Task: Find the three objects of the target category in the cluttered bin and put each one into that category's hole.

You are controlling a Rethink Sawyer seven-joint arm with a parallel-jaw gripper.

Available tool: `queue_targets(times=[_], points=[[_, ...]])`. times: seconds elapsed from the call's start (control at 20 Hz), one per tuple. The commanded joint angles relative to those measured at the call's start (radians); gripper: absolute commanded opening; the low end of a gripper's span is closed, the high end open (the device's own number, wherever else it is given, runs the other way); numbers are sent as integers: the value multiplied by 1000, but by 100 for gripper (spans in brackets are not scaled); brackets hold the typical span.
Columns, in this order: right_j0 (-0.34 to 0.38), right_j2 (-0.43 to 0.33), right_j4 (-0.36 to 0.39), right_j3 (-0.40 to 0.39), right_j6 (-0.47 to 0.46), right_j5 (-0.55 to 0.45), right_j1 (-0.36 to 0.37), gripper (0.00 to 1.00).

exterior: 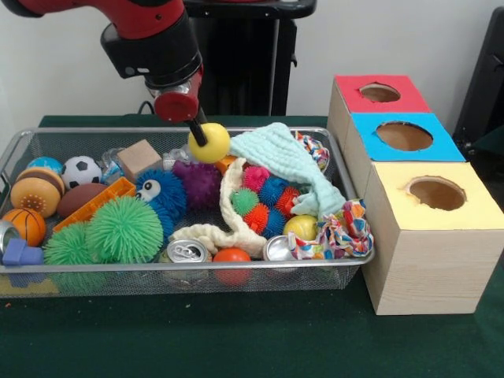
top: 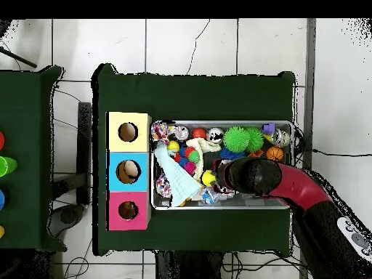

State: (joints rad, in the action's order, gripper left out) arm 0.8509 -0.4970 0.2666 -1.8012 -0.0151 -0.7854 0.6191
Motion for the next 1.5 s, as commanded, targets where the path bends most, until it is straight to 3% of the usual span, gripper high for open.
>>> queue_targets(times=[0.05,0.55,0.85,1.0,1.1,1.2,1.5], points=[[-8,-28,-36,84,162,-52,-11,0],[-100,-62,-95,125,212,-31,-5,0],[-152,-24,-115,275,211,-101,-44,0],[-145,-9,-236,315,349,-24,-82,0],[-95,-46,-359,270,418,84,-97,0],[-73,-55,-435,250,448,129,-107,0],[-114,13,-565,294,512,100,-135,0]])
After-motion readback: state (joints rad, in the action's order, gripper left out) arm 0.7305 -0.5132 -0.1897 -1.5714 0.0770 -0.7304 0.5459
